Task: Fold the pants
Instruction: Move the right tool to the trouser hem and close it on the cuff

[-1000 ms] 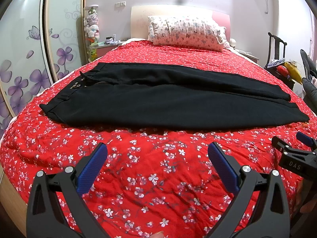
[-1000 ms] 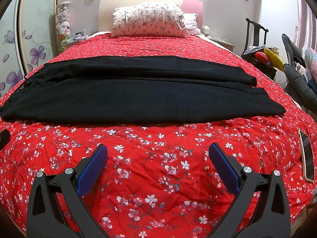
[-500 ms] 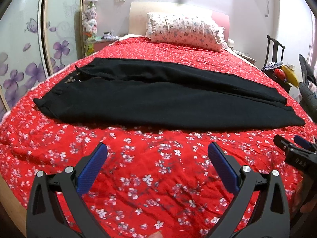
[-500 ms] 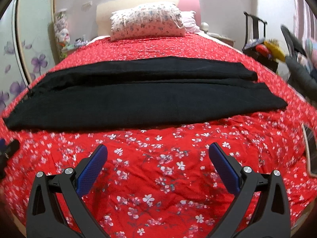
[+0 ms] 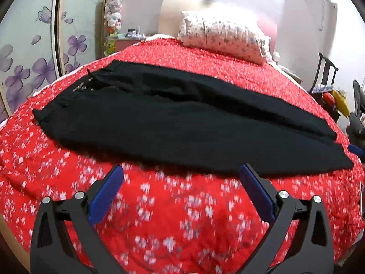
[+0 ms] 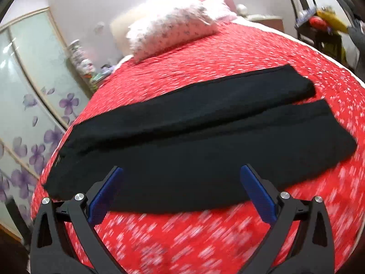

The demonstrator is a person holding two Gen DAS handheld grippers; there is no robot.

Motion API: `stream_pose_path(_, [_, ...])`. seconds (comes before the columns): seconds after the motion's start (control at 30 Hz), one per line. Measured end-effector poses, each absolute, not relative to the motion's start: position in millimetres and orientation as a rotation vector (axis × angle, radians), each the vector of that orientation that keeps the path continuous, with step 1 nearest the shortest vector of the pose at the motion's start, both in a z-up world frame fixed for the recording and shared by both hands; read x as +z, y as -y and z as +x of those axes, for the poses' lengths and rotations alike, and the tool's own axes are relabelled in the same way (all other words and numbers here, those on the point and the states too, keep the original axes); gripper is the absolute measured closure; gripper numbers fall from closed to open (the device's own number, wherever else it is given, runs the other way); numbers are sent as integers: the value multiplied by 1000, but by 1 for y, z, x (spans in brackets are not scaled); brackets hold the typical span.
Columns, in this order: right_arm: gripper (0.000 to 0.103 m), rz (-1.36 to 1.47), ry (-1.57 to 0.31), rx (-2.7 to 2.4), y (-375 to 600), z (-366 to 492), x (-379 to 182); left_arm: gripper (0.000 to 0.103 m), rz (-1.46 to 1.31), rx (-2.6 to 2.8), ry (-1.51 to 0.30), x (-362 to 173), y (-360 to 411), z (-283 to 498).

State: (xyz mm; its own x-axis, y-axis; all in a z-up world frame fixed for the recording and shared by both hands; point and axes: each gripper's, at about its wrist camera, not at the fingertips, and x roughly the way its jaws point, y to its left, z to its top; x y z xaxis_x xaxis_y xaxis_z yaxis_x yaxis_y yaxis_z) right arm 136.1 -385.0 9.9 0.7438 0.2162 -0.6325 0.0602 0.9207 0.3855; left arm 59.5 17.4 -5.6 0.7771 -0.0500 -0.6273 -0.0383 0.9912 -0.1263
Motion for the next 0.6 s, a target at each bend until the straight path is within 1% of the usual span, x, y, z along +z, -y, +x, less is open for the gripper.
stream_pose_path(0.2, [1,522,-760,-20,487,228,24,2,-116,33,-618,-10,-11,79])
stream_pose_path(0.3, [3,583,-778,-89,537,275,13,2,-105,34,-690,-21,-8,92])
stream_pose_path(0.33, [6,605,-774,-113,552,288,5,2,-111,34,-720,-25,-9,96])
stream_pose_path(0.37, [11,613,-771,-139,561,295,-1,2,-120,32,-738,-27,-10,99])
stream_pose_path(0.47, [24,575,-753,-217,581,324,-16,2,-151,11,-778,-33,-15,106])
stream_pose_path(0.5, [24,558,-751,-239,586,331,-17,2,-158,-4,-786,-35,-16,107])
stream_pose_path(0.57, [29,522,-730,-284,595,348,-23,2,-160,-16,-811,-40,-16,111])
stream_pose_path(0.6, [29,514,-722,-303,600,354,-24,2,-159,-17,-822,-41,-16,113])
